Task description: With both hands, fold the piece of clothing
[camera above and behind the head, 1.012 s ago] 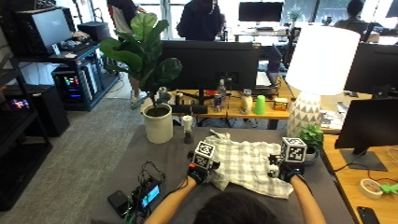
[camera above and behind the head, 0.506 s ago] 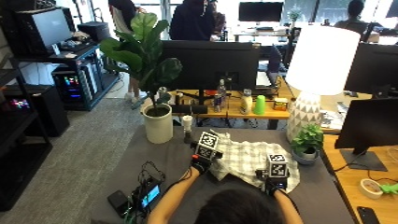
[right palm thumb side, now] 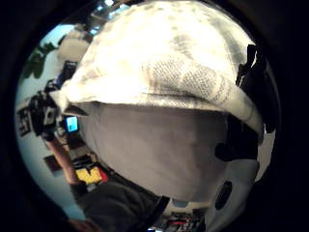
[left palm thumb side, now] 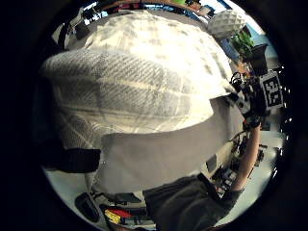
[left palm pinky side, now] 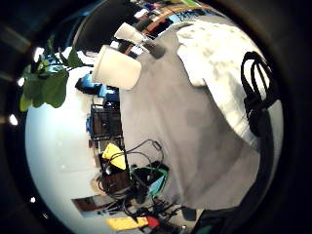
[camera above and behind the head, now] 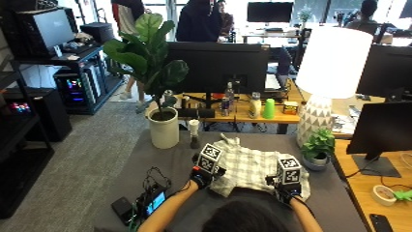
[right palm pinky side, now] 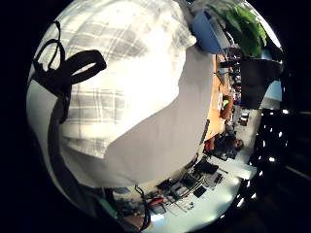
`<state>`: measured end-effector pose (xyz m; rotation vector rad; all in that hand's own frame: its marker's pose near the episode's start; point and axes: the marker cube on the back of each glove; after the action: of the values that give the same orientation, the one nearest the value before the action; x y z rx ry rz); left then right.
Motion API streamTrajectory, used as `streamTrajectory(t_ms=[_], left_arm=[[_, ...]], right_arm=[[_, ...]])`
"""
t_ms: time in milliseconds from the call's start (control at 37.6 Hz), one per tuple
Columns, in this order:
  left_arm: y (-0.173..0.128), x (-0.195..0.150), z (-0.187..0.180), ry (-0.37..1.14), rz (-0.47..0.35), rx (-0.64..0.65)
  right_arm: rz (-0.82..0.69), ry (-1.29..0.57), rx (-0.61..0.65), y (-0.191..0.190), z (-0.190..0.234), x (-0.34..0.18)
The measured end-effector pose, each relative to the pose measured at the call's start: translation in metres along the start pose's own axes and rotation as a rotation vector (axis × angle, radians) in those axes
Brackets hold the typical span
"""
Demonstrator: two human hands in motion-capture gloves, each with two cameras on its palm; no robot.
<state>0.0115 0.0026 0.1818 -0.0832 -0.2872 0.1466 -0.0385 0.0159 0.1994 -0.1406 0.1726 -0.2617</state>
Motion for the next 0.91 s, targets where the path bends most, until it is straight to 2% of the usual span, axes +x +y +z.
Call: streamTrajectory(t_ms=[133,240,346,399,453,586,612,666,799,905], left_arm=[[0.045,-0.005,-0.018,0.003,0.075,-0.075],[0.080,-0.010,-0.053,0.033,0.149,-0.114],[0.096,-0.019,-0.098,0.034,0.155,-0.109],[0.092,-0.024,-0.121,0.016,0.129,-0.102],[0.074,-0.027,-0.139,-0.016,0.084,-0.092],[-0.005,-0.020,-0.140,-0.133,-0.060,-0.093],[-0.014,-0.016,-0.139,-0.147,-0.082,-0.104],[-0.030,-0.009,-0.133,-0.161,-0.120,-0.139],[-0.071,0.002,-0.090,-0.139,-0.188,-0.259],[-0.084,0.001,-0.055,-0.068,-0.231,-0.291]], right_arm=[[-0.059,0.024,-0.022,0.023,-0.023,-0.003],[-0.091,0.052,-0.103,0.047,-0.059,-0.007],[-0.102,0.100,-0.212,0.066,-0.103,-0.013],[-0.087,0.128,-0.284,0.069,-0.127,-0.016],[-0.036,0.176,-0.335,0.058,-0.146,-0.014],[0.222,0.313,-0.466,-0.001,-0.153,0.005],[0.246,0.338,-0.437,-0.013,-0.151,0.007],[0.231,0.380,-0.282,-0.034,-0.148,0.006],[0.230,0.449,-0.025,-0.071,-0.127,0.005],[0.164,0.411,0.191,-0.097,-0.107,-0.002]])
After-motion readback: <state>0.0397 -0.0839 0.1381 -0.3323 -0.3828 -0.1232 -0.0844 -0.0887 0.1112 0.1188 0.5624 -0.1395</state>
